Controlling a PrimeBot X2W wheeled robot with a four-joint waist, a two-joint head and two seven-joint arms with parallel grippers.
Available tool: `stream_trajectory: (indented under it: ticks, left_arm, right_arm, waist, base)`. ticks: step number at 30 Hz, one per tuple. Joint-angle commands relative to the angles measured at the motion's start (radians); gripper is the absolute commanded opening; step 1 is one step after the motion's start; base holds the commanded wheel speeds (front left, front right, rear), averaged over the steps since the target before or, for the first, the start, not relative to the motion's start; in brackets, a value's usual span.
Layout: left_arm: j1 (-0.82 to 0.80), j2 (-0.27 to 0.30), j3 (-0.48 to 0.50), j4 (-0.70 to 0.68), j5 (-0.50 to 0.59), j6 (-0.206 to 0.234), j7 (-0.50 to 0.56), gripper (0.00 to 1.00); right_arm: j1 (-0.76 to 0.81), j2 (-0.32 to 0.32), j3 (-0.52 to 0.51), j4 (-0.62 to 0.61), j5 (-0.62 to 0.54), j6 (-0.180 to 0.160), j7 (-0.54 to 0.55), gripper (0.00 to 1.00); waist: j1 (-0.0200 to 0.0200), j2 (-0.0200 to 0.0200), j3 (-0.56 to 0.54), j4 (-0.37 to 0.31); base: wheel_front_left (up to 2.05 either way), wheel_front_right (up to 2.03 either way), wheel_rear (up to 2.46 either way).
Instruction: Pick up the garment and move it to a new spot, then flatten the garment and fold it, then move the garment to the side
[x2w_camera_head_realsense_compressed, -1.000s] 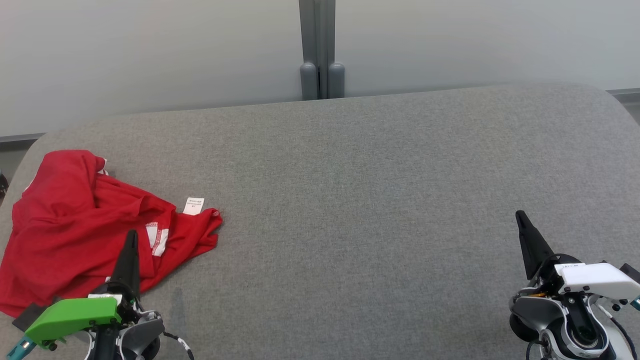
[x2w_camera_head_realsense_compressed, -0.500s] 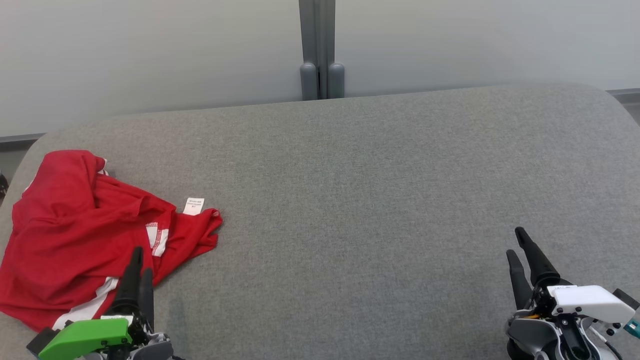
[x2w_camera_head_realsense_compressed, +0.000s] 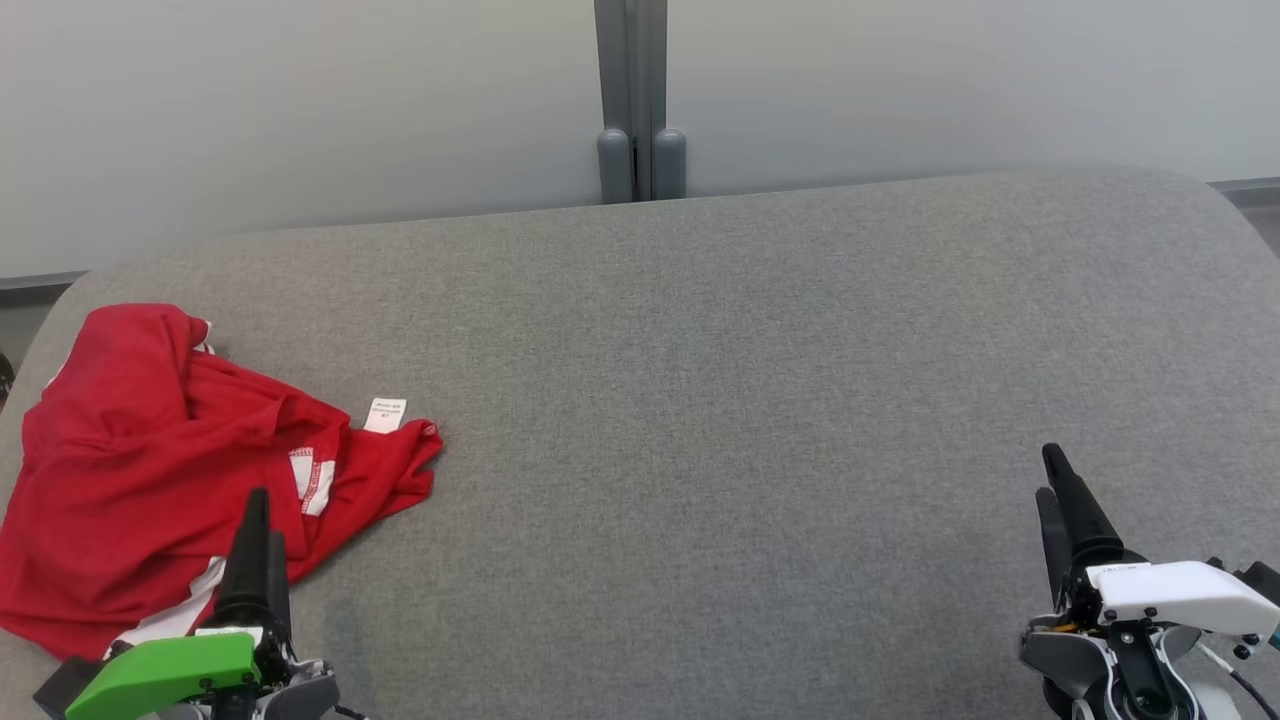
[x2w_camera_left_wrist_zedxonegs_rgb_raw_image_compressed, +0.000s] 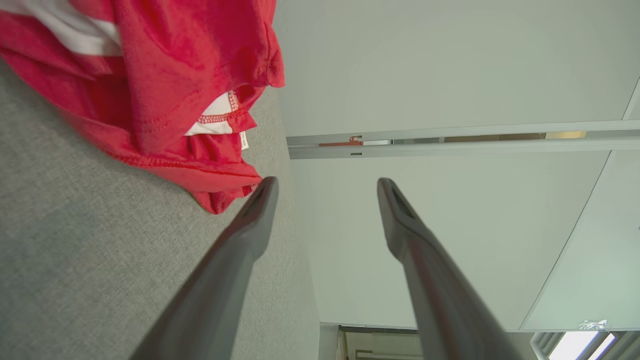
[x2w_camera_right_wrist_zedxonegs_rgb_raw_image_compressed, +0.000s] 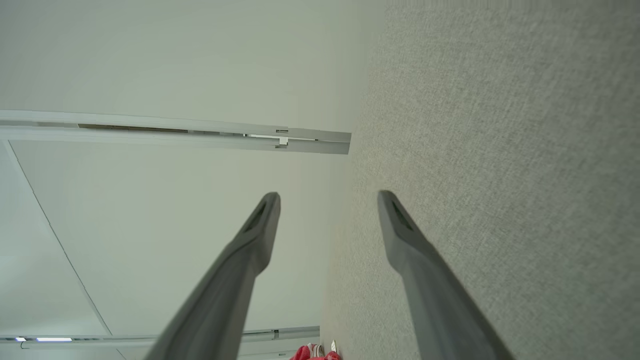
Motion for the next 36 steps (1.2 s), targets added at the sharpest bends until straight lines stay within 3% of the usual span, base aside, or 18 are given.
stream_trajectory:
  ticks: [1,5,13,25,36]
  left_arm:
    - [-0.005,0.006,0.004,-0.020,0.025,0.000,-0.010,1.00]
    - [-0.007,0.006,0.010,-0.032,0.064,0.000,-0.026,1.00]
    - [-0.010,0.007,0.048,-0.058,0.166,0.000,-0.058,1.00]
    - [-0.013,0.009,0.055,-0.138,0.389,0.009,-0.100,1.00]
    - [0.008,0.010,-0.033,-0.234,0.678,0.082,-0.136,1.00]
  right_arm:
    - [-0.024,-0.005,0.001,-0.025,-0.038,0.002,-0.011,1.00]
    - [-0.031,-0.006,0.000,-0.048,-0.125,0.002,-0.027,1.00]
    - [-0.043,-0.007,0.014,-0.097,-0.404,0.002,-0.059,1.00]
    - [-0.059,-0.016,0.064,-0.190,-0.739,0.003,-0.102,1.00]
    - [-0.061,-0.016,0.089,-0.223,-0.943,0.003,-0.137,1.00]
  waist:
    - [0.0000,0.0000,0.000,-0.001]
    - [0.0000,0.0000,0.001,-0.002]
    - [0.0000,0.0000,0.002,-0.003]
    - [0.0000,0.0000,0.007,-0.001]
    - [0.0000,0.0000,0.009,-0.001]
  base:
    - [0.00,0.00,0.00]
    - [0.00,0.00,0.00]
    - [0.00,0.00,0.00]
    - [0.00,0.00,0.00]
    - [0.00,0.00,0.00]
